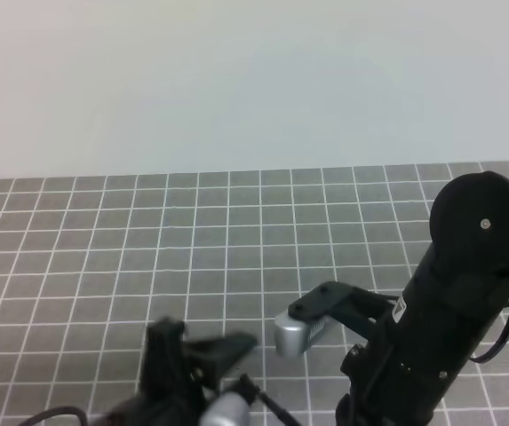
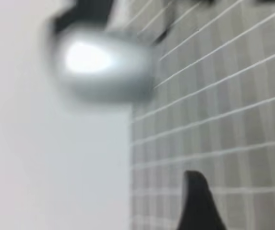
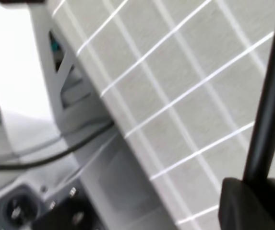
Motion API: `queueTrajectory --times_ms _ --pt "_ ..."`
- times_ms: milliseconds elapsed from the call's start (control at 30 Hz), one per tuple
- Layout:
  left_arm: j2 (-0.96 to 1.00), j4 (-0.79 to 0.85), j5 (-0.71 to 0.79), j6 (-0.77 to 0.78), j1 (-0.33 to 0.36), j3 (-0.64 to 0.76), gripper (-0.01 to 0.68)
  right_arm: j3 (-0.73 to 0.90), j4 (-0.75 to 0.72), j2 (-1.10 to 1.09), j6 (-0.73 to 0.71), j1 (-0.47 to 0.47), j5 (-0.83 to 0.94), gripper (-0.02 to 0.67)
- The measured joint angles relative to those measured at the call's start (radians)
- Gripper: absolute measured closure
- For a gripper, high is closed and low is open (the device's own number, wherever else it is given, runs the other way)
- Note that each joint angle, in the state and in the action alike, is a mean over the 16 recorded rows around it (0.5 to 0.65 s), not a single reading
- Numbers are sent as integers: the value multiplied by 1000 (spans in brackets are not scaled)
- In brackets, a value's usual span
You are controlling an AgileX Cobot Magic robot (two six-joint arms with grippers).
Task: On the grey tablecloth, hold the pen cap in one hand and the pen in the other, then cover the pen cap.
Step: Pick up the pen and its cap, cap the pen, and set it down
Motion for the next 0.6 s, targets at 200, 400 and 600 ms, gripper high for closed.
queueTrajectory --times_ms 200,400,600 --pt "0 -192 -204 98 0 -2 405 0 -15 0 45 -44 -97 652" --pt "0 -424 -381 149 0 -38 543 0 -18 0 99 -97 -209 652" --pt "0 -669 -463 164 0 -121 651 0 -20 0 167 -130 -314 652"
